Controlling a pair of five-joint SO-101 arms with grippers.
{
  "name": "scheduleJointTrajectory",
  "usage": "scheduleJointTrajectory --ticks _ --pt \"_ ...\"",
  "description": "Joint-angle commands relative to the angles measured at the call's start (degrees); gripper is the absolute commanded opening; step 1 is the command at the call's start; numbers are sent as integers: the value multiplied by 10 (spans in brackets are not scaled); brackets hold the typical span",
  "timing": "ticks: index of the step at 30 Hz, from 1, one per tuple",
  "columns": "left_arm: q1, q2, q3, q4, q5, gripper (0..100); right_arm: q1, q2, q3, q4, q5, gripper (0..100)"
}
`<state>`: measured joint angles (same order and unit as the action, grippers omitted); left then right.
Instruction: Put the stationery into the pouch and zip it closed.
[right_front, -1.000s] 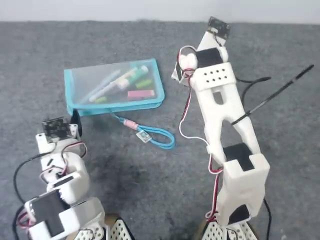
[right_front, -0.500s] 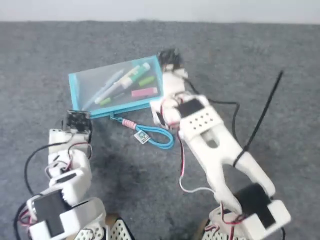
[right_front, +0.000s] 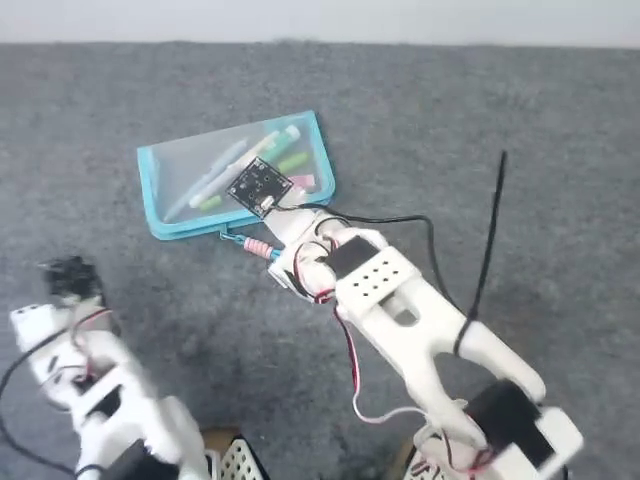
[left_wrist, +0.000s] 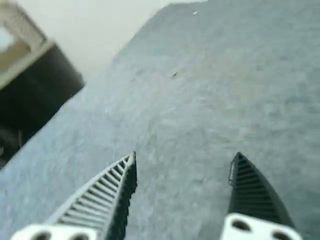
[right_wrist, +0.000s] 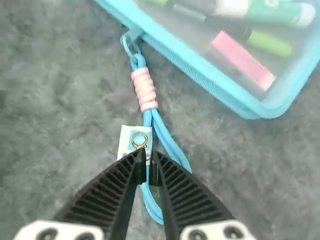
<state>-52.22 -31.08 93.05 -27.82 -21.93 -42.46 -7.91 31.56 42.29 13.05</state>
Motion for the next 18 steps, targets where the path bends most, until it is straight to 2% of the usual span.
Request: scheduleJointTrajectory --ticks 1,4,9,13,18 --pt "-30 -32 -149 302 26 287 22 27 -61 16 11 7" --pt "-22 -32 -273 528 59 287 29 60 -93 33 11 7" --pt "50 -32 -441 810 74 287 26 98 -105 31 12 7" --pt "142 -33 -503 930 85 286 24 126 -105 34 12 7" --pt "254 -33 -553 1004 116 285 4 145 -105 33 10 7"
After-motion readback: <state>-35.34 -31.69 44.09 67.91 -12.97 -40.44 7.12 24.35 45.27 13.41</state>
